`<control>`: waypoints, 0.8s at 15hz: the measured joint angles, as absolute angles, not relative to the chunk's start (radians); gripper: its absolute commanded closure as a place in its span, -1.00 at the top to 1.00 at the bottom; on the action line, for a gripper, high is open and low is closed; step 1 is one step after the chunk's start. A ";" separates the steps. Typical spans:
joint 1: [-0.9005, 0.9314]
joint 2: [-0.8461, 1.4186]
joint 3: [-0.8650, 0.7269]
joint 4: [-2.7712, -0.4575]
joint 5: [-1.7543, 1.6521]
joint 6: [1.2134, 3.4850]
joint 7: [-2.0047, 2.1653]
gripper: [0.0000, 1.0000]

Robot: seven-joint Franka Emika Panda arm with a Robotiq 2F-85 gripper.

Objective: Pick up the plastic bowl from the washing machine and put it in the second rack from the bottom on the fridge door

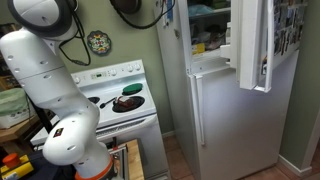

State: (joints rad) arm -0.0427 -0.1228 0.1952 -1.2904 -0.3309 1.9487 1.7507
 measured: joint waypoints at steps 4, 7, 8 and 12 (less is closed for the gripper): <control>-0.042 -0.123 0.196 -1.281 -0.330 1.956 1.747 0.34; -0.043 -0.108 0.194 -1.260 -0.321 1.941 1.712 0.87; -0.043 -0.106 0.194 -1.257 -0.322 1.942 1.710 0.96; -0.040 -0.113 0.196 -1.255 -0.323 1.962 1.629 1.00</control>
State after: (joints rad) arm -0.0400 -0.1128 0.1956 -1.2550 -0.3232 1.9623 1.6291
